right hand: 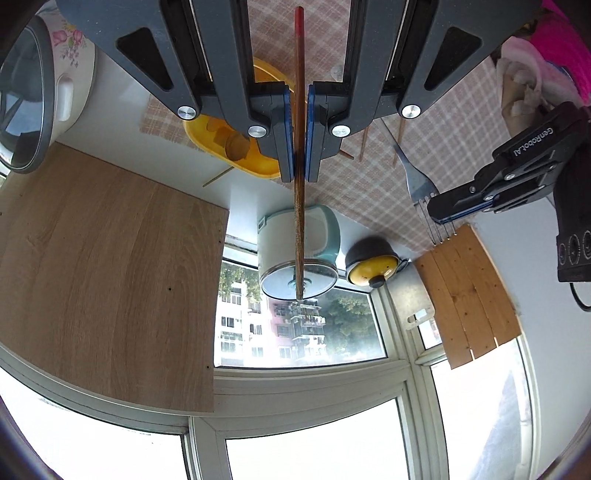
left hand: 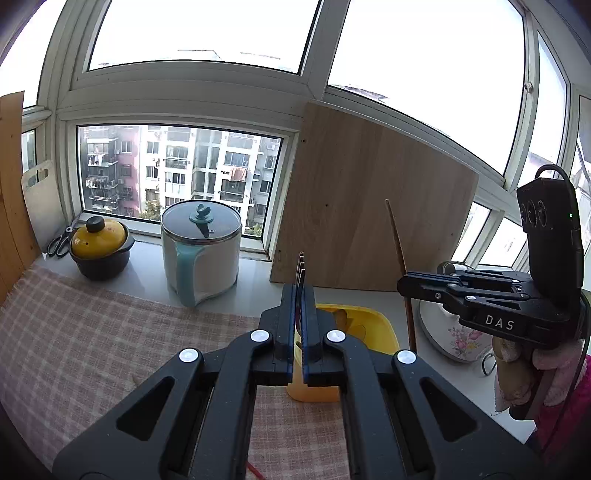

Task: Organize utensils
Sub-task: 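Carry the chopstick in the right tool while the left tool carries the fork to the container, then open both tools to drop the fork and chopstick into the yellow container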

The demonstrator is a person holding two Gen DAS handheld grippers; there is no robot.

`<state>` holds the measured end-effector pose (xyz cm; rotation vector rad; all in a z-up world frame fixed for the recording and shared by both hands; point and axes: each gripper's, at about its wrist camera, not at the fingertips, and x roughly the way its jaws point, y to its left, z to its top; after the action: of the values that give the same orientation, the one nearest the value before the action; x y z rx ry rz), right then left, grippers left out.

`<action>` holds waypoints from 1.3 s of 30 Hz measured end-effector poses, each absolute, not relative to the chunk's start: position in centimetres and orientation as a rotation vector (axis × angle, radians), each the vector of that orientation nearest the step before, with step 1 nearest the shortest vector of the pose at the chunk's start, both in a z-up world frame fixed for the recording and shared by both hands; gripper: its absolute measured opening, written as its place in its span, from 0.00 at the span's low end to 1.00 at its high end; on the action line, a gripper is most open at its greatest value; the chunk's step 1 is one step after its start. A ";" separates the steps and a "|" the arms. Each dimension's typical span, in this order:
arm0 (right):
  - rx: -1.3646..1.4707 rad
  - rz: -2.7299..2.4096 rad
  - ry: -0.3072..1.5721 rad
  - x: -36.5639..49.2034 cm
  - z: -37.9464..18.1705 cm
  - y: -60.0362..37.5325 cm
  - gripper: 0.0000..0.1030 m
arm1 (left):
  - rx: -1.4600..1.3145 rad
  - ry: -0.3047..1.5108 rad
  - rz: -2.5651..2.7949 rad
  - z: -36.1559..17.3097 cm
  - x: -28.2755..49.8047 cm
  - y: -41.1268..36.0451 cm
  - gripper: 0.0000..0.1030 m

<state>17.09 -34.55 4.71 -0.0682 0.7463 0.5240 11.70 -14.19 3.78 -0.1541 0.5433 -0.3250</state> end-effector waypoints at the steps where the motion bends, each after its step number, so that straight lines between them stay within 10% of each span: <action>1: -0.070 0.519 0.744 17.4 4.8 -34.7 0.04 | -0.152 0.538 -0.322 3.8 12.0 -14.5 0.00; 39: -0.026 0.420 0.772 25.3 0.7 -39.2 0.04 | -0.031 0.597 -0.237 0.9 17.2 -20.5 0.00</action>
<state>25.32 -39.22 0.71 -0.0262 0.7724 0.4201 17.19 -20.53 0.89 -0.0307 0.5968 -0.2374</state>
